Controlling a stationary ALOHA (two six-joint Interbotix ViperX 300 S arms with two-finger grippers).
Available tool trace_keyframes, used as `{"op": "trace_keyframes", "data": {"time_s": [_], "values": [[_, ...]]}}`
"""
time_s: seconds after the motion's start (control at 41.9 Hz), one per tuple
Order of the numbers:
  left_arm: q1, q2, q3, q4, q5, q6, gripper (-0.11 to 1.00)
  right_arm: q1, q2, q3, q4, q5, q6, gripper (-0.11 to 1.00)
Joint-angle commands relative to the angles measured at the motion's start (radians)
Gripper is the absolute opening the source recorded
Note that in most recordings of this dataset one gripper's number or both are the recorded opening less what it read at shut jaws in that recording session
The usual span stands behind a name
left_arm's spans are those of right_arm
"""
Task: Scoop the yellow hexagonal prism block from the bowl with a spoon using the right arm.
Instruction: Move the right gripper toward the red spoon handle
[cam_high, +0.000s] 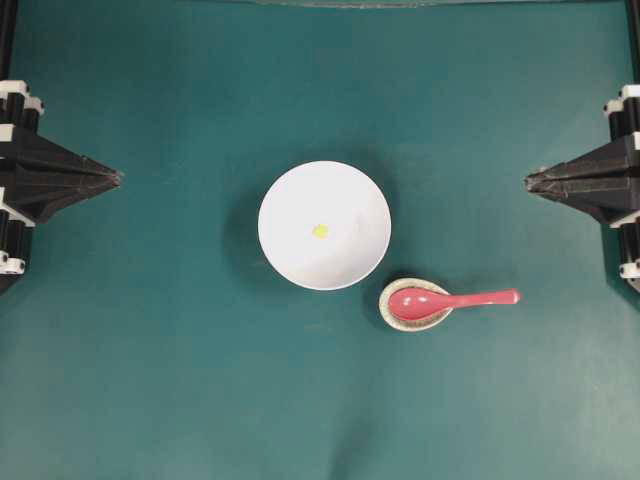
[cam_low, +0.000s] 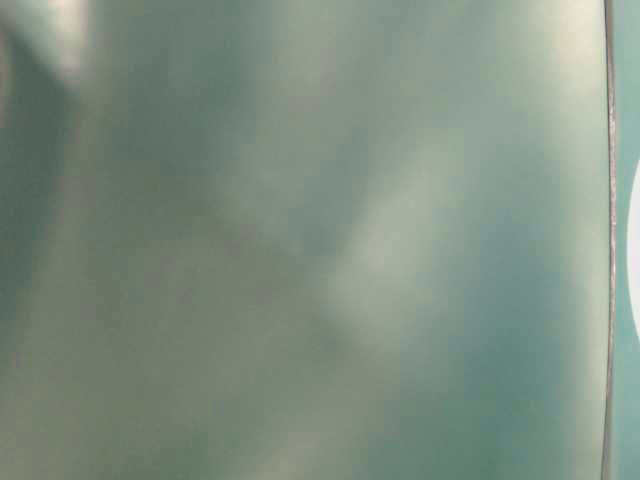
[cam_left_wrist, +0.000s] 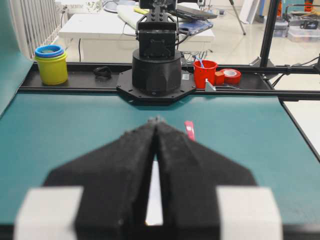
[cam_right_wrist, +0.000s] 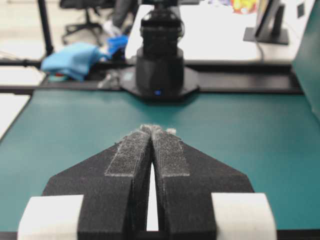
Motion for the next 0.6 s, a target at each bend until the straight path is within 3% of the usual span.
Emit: {"op": "trace_keyframes", "data": {"time_s": [0.0,0.358,0.43,0.573], "values": [[-0.002,-0.002,-0.018,0.015,-0.003,0.008,0.0,-0.009,0.009,-0.014,0.0,-0.003,-0.002,-0.01],[-0.002,-0.011,-0.021,0.017,-0.003,0.011,0.01,-0.005,0.023,-0.009,-0.002,0.006,-0.003,0.02],[-0.002,-0.011,-0.021,0.018,-0.003,0.011,0.01,0.0,0.026,-0.009,-0.002,0.006,-0.002,0.09],[0.0,-0.009,-0.021,0.018,-0.003,0.011,0.01,0.012,0.044,-0.005,-0.002,0.005,0.0,0.38]]}}
